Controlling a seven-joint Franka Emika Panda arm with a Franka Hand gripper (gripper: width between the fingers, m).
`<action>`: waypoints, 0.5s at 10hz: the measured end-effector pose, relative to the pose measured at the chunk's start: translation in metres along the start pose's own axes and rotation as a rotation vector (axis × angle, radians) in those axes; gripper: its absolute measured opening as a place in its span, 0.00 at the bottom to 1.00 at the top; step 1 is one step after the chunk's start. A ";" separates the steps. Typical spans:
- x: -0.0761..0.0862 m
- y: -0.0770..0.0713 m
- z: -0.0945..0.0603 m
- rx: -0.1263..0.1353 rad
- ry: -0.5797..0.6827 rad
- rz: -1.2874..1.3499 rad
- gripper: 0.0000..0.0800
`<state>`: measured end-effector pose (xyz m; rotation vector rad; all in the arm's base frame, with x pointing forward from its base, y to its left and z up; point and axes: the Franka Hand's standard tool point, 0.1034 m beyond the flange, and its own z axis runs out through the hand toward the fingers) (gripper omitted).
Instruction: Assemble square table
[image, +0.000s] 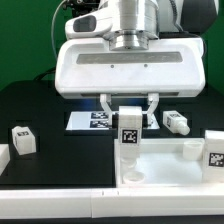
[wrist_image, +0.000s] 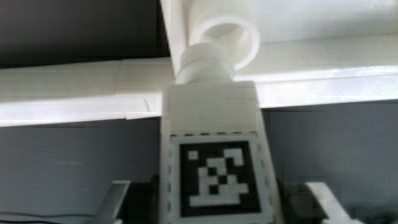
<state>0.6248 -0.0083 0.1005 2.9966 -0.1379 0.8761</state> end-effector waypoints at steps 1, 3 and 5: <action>-0.002 -0.003 0.001 0.002 -0.003 -0.002 0.36; -0.003 -0.007 0.004 0.006 -0.006 -0.007 0.36; -0.007 -0.007 0.009 0.005 -0.014 -0.008 0.36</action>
Offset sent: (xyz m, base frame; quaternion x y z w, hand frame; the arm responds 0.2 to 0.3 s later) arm 0.0093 0.0026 -0.0066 -0.0051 0.0059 0.0031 1.0000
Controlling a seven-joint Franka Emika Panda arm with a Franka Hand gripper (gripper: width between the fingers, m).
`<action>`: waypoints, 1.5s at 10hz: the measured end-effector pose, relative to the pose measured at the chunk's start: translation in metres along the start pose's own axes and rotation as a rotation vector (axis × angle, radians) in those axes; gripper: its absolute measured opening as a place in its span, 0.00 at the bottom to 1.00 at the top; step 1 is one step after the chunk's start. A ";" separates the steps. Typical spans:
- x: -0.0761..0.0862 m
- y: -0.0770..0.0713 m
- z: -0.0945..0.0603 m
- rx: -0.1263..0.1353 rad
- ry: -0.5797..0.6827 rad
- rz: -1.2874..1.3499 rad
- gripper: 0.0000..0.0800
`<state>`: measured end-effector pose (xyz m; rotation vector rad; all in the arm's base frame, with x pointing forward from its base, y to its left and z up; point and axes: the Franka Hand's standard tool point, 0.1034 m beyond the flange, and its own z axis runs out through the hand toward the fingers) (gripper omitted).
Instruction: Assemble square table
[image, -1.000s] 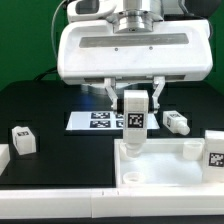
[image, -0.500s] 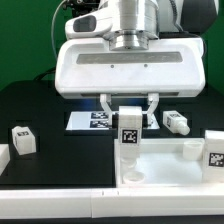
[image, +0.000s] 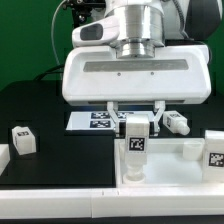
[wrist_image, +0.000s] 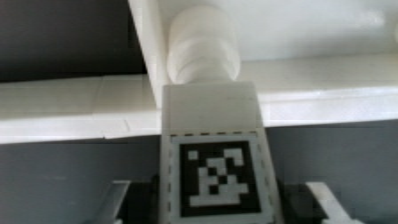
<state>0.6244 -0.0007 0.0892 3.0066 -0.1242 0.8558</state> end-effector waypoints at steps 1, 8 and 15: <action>0.001 0.000 0.001 -0.001 0.004 0.000 0.36; -0.010 0.006 0.016 -0.020 0.020 -0.006 0.36; -0.003 0.008 0.010 0.005 -0.052 0.007 0.80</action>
Offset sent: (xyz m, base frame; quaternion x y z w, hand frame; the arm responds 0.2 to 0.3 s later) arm 0.0065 0.0002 -0.0054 0.0046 0.0086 0.0028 0.9999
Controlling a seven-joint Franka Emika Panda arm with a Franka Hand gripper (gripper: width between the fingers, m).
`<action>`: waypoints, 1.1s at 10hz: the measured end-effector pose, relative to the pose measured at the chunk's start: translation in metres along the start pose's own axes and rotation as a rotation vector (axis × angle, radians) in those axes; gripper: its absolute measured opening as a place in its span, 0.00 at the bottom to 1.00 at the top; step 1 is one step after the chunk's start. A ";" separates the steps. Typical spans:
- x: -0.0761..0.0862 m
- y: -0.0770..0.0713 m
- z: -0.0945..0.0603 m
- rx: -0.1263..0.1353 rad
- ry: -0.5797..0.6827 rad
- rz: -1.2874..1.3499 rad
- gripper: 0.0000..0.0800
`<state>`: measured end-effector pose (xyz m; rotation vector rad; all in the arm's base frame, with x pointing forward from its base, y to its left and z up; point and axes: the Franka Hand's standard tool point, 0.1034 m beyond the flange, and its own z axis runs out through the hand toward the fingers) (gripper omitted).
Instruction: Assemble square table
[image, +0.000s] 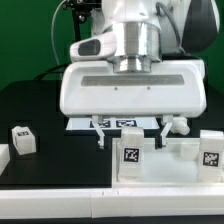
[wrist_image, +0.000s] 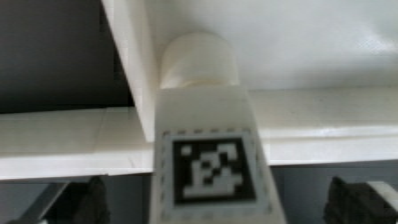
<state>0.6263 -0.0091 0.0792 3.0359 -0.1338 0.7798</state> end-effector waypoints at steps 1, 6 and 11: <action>0.005 0.001 -0.004 0.014 -0.037 0.009 0.80; 0.005 -0.007 0.001 0.103 -0.360 0.061 0.81; 0.005 -0.008 0.002 0.082 -0.362 0.199 0.38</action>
Offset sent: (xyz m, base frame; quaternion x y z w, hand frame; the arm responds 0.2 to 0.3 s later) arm 0.0060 -0.0043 -0.0043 -0.0077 -0.1339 0.0048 0.9910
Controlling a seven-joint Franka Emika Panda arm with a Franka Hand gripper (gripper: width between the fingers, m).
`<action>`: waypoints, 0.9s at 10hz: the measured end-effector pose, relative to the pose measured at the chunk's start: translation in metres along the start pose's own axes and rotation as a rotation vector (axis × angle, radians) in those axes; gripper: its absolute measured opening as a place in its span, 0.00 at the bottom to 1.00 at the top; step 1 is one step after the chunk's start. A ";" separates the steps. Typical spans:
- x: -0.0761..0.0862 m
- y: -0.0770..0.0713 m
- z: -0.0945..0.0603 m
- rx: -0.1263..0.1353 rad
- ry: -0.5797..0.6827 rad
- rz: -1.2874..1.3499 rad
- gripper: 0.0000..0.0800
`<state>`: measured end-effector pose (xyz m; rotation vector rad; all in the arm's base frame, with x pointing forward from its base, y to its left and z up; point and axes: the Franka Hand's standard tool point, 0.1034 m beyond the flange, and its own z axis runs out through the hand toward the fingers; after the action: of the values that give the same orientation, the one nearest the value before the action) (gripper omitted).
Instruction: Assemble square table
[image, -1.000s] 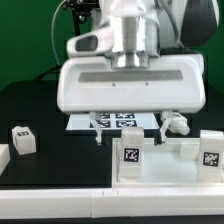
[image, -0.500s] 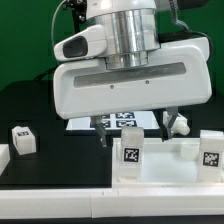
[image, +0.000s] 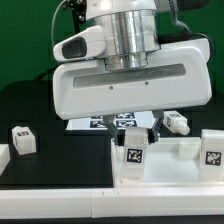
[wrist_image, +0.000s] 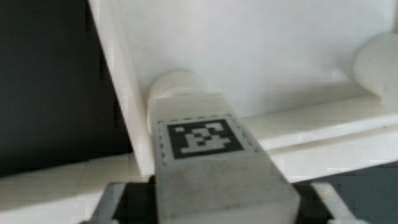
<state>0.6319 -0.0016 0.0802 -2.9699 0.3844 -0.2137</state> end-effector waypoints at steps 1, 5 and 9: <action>0.000 0.003 0.002 0.005 -0.001 0.087 0.38; 0.000 0.004 0.006 0.010 0.012 0.691 0.36; -0.001 0.001 0.007 0.025 0.008 1.064 0.36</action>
Offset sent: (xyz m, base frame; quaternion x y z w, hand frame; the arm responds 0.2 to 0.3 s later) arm -0.0005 0.0104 -0.0164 -0.0680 0.0068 0.3132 0.9472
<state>0.6317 -0.0013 0.0726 -2.3096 1.7958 -0.0915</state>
